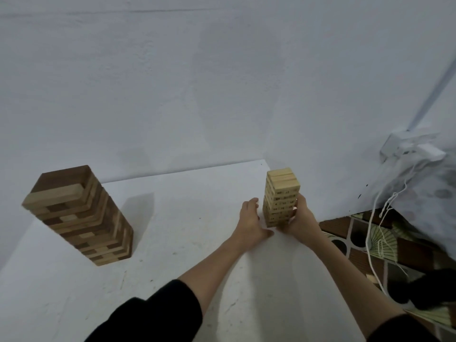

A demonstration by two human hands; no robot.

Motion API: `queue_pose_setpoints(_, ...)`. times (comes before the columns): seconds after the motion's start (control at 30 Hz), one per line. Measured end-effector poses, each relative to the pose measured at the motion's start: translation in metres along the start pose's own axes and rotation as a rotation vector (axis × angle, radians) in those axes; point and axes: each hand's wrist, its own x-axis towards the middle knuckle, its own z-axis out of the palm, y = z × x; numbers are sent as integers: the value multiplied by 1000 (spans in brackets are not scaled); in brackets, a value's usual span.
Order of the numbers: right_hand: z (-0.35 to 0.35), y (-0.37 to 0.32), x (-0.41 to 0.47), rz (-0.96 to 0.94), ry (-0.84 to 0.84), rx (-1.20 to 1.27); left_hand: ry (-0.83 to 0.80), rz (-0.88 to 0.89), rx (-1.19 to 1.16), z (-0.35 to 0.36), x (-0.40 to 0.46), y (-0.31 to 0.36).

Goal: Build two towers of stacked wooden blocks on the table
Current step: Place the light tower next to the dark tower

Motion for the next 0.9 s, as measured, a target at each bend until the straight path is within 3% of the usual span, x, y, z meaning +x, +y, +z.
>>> queue_pose_setpoints(0.17,-5,3,15,-105,-91,-16,42,46,-52,3,10,7)
queue_pose_setpoints(0.33,-10,12,23,-123,-135,-29,-18,89,-193,2,12,10)
queue_pose_setpoints(0.9,-9,15,25,-118,-183,15,-7,122,-141,-2,11,1)
